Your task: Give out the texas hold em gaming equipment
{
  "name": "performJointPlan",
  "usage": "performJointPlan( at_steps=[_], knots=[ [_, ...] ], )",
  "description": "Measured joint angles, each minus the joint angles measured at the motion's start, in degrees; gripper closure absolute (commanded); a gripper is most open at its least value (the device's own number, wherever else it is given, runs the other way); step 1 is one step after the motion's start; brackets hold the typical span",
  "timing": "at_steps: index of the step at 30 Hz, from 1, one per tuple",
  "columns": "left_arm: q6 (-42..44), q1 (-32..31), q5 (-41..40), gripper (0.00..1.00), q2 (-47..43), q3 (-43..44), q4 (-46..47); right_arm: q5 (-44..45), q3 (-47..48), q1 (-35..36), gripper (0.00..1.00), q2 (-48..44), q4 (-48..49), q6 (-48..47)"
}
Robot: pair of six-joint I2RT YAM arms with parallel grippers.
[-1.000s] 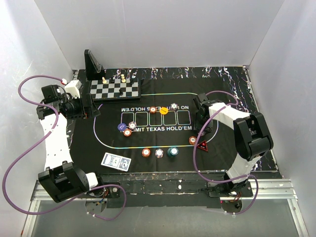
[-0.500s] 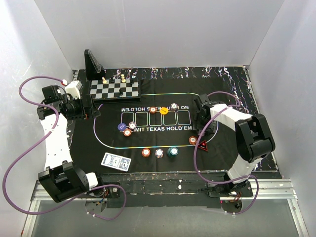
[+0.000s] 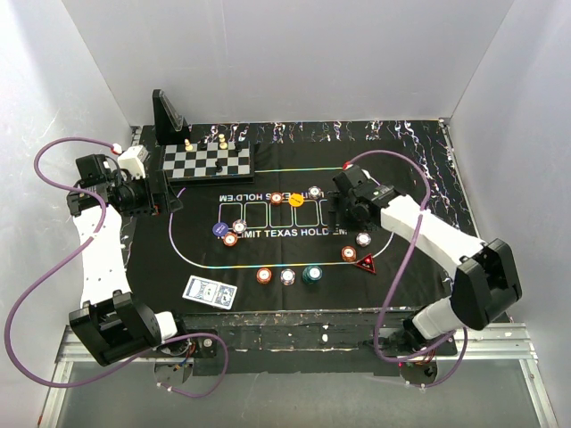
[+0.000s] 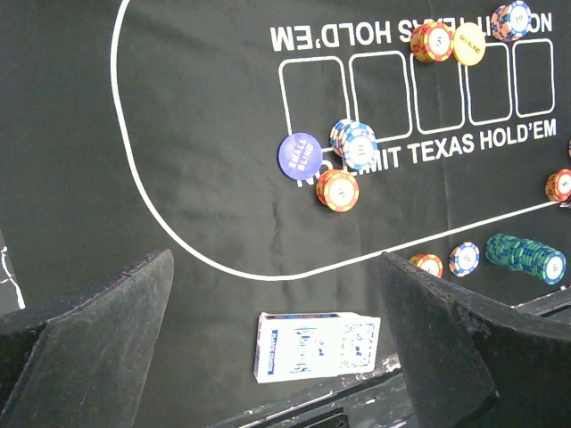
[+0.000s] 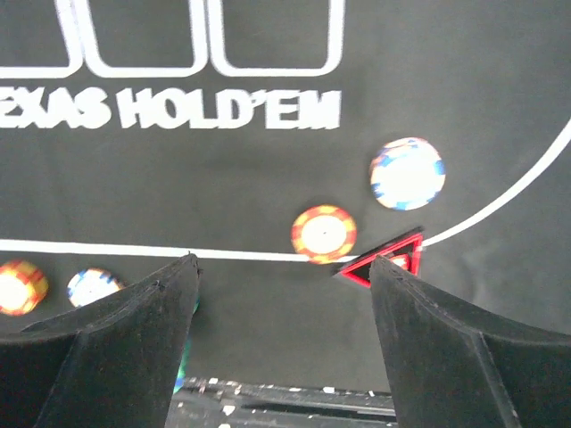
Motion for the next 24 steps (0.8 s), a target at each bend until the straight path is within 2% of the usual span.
performJointPlan(
  at_steps=[7, 12, 24],
  knots=[
    [-0.22, 0.02, 0.44, 0.00, 0.00, 0.00, 0.02, -3.93, 0.74, 11.28, 0.12, -2.40, -1.40, 0.68],
    [-0.24, 0.02, 0.74, 0.00, 0.00, 0.00, 0.00, -5.62, 0.52, 16.79, 0.10, -1.60, -1.95, 1.62],
    [-0.24, 0.04, 1.16, 0.00, 0.00, 0.00, -0.02, -5.66, 0.57, 21.38, 0.08, 6.36, -2.08, 2.62]
  ],
)
